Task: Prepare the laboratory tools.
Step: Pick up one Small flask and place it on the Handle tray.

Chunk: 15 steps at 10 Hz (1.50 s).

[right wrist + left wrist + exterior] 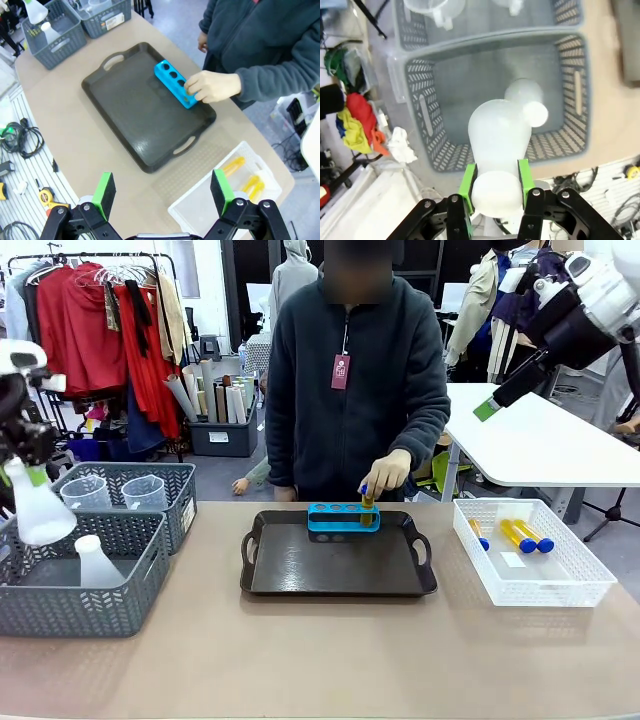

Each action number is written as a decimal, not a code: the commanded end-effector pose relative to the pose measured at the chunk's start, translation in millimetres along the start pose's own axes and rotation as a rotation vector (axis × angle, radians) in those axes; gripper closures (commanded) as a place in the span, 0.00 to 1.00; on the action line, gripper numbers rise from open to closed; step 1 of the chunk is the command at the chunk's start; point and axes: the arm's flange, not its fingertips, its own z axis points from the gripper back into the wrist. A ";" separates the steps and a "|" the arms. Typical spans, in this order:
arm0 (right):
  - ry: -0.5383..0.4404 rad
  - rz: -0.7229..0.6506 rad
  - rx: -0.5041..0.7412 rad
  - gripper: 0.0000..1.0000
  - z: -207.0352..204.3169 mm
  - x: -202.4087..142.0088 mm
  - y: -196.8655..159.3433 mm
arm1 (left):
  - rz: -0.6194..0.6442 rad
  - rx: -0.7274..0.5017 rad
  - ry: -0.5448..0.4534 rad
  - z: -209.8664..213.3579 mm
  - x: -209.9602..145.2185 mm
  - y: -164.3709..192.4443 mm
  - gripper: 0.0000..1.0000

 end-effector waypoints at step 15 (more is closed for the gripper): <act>-0.005 0.002 0.001 0.00 0.8 0.4 0.1 | -0.564 0.020 -0.153 146.9 20.0 -188.8 1.00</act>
